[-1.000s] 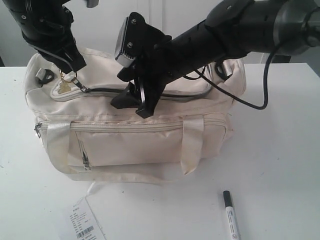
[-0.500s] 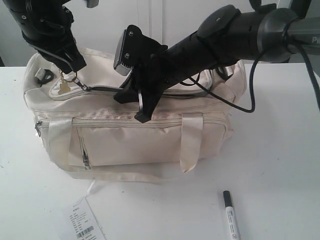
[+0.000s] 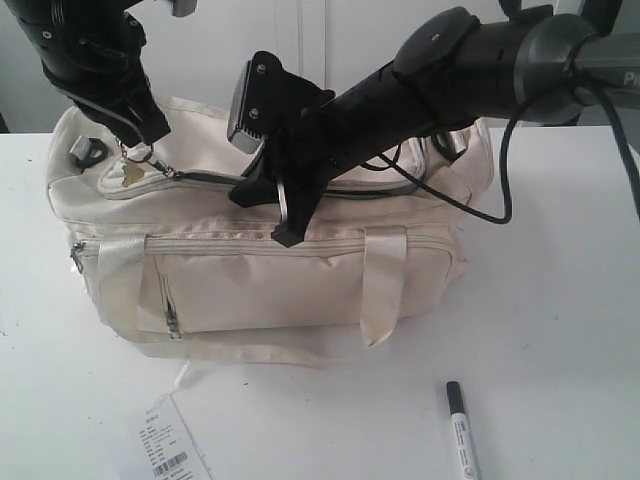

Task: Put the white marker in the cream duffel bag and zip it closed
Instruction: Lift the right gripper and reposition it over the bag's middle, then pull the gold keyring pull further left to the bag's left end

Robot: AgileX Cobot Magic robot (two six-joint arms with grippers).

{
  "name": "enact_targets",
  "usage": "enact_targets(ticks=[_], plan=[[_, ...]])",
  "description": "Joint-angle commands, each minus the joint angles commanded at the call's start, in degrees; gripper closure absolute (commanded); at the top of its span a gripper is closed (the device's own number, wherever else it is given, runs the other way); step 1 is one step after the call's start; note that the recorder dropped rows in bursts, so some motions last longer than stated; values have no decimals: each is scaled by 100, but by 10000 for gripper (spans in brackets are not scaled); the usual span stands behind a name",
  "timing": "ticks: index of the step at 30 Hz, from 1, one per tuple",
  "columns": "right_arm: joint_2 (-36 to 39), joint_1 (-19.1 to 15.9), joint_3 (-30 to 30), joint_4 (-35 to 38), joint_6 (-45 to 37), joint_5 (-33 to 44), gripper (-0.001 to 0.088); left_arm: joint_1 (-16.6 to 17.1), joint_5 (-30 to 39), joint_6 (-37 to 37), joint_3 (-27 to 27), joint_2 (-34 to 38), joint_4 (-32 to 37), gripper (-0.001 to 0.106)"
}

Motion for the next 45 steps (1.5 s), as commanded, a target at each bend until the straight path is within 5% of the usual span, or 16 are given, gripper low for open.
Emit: enact_targets(ticks=[17, 23, 45], plan=[[-56, 0, 0, -200, 437, -72, 868, 12, 0, 42, 0, 0, 467, 1053], [-56, 0, 0, -200, 557, -162, 868, 333, 0, 58, 0, 0, 398, 1053], [-56, 0, 0, -200, 608, -187, 868, 526, 0, 175, 0, 0, 425, 1053]])
